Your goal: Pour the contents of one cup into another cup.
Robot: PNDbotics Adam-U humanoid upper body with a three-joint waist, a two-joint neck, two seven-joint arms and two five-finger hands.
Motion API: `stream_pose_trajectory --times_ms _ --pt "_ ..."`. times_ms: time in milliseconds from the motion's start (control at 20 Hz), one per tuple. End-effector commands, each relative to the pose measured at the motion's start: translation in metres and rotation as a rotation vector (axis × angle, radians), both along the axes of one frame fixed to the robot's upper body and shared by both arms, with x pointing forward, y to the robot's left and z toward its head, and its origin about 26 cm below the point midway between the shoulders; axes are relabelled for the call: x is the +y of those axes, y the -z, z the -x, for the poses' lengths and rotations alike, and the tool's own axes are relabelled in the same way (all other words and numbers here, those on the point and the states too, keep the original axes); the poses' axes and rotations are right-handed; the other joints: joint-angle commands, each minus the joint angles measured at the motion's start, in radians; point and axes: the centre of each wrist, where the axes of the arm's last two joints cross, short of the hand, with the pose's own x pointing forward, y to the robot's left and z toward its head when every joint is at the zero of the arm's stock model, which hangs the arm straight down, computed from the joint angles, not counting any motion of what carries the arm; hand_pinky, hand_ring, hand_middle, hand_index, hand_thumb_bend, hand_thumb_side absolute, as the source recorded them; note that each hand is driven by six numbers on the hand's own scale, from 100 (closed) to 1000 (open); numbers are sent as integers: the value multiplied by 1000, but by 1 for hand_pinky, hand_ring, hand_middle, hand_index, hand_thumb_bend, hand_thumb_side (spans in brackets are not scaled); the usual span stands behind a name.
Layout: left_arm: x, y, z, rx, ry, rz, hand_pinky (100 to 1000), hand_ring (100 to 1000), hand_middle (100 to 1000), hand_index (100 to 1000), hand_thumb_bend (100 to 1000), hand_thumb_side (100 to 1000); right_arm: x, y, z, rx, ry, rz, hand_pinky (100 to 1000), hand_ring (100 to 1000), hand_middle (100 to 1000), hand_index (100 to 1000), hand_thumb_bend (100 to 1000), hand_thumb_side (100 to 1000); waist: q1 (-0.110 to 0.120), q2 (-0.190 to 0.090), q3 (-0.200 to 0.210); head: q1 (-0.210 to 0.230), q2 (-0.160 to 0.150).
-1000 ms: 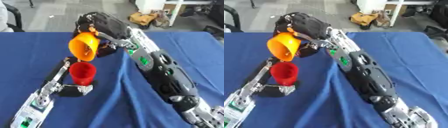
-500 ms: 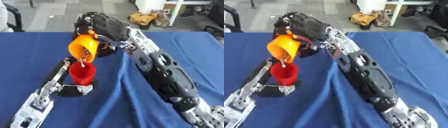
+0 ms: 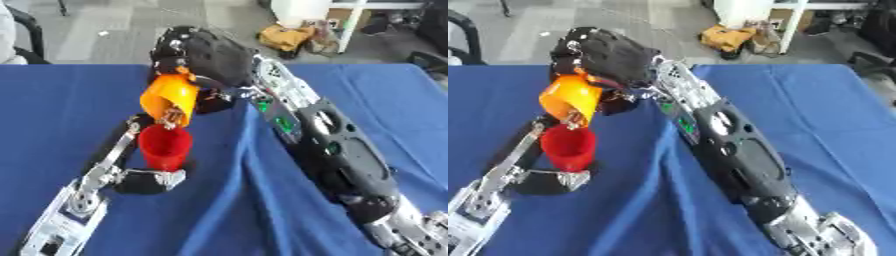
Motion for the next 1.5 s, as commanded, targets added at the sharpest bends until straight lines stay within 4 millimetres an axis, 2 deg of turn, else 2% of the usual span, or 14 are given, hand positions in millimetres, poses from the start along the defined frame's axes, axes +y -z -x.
stream_pose_trajectory --times_ms 50,700,900,1150,1200,1250,1400,1500 --pt "0 -11 0 -26 7 12 380 409 395 606 399 100 -4 -13 0 -52 12 7 683 619 273 343 173 100 4 -18 -1 -3 -11" --pt "1 -11 0 -28 2 12 380 409 395 605 400 100 -4 -12 -2 -80 25 14 684 618 277 346 178 100 4 -17 -3 -3 -12" --pt "6 -8 -3 -29 -35 8 378 407 398 604 413 100 -8 -11 -3 -66 32 -49 662 625 266 348 117 100 5 -16 -6 -1 -13" --pt "21 7 -16 -17 -170 5 376 416 408 608 448 100 -16 4 -10 15 62 -229 584 647 195 285 100 100 4 -13 -16 4 -15" --pt "26 9 -20 -17 -202 5 376 417 409 609 422 100 -17 7 -11 30 68 -266 576 650 192 283 100 100 4 -12 -18 5 -16" --pt "31 12 -23 -17 -233 4 377 423 412 610 460 100 -18 9 -11 41 71 -301 567 652 186 279 100 100 4 -10 -22 7 -17" --pt "46 19 -35 -26 -333 0 377 431 418 614 482 100 -19 14 -7 64 68 -381 554 656 178 270 100 100 4 -6 -33 12 -21" --pt "58 24 -43 -31 -402 0 379 445 431 620 532 100 -20 16 -2 76 60 -418 546 658 175 266 100 100 4 -3 -40 15 -24"
